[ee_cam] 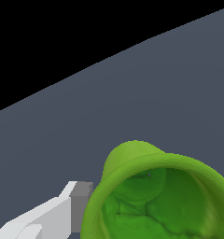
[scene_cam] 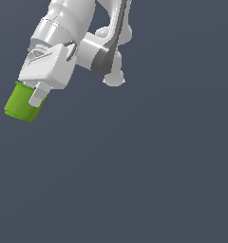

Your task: Pick up the object and move it to a goal position.

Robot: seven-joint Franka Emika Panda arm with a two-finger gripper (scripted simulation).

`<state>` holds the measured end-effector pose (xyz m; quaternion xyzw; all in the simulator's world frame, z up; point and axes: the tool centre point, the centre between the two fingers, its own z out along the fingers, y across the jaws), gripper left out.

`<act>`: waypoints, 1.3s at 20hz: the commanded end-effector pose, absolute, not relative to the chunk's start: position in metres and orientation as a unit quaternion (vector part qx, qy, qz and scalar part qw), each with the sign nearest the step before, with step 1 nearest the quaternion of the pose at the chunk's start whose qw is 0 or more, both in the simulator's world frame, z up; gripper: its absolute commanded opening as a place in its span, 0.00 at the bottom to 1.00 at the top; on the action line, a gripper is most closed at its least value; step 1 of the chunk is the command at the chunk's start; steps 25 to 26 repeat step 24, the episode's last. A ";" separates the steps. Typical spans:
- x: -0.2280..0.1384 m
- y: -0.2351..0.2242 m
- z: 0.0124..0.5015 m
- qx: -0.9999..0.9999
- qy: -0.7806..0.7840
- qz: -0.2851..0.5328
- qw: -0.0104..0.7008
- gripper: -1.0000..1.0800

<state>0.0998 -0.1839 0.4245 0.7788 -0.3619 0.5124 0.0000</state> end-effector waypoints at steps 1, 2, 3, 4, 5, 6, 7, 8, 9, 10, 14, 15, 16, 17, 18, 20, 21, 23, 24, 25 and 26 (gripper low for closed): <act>0.097 -0.187 0.439 0.768 -0.364 0.527 0.000 0.00; 0.096 -0.188 0.444 0.764 -0.365 0.532 0.000 0.00; 0.094 -0.189 0.449 0.760 -0.366 0.538 0.001 0.00; 0.093 -0.190 0.455 0.756 -0.367 0.543 0.001 0.00; 0.091 -0.191 0.460 0.752 -0.368 0.548 0.001 0.00; 0.090 -0.192 0.464 0.748 -0.368 0.553 0.001 0.00; 0.089 -0.193 0.469 0.744 -0.369 0.557 0.002 0.00; 0.087 -0.194 0.473 0.740 -0.370 0.562 0.002 0.00; 0.086 -0.195 0.477 0.737 -0.370 0.566 0.002 0.00; 0.084 -0.196 0.481 0.734 -0.371 0.569 0.002 0.00; 0.080 -0.198 0.493 0.723 -0.373 0.582 0.003 0.00; 0.079 -0.199 0.495 0.721 -0.373 0.584 0.003 0.00; 0.078 -0.199 0.497 0.719 -0.373 0.587 0.004 0.00; 0.077 -0.199 0.499 0.717 -0.374 0.589 0.004 0.00; 0.076 -0.200 0.501 0.715 -0.374 0.590 0.004 0.00; 0.075 -0.200 0.503 0.713 -0.374 0.593 0.004 0.00; 0.075 -0.200 0.504 0.712 -0.374 0.594 0.004 0.00; 0.074 -0.200 0.505 0.711 -0.374 0.595 0.004 0.00; 0.074 -0.200 0.505 0.711 -0.374 0.595 0.004 0.00; 0.074 -0.200 0.505 0.711 -0.374 0.595 0.004 0.00; 0.074 -0.200 0.505 0.711 -0.374 0.595 0.004 0.00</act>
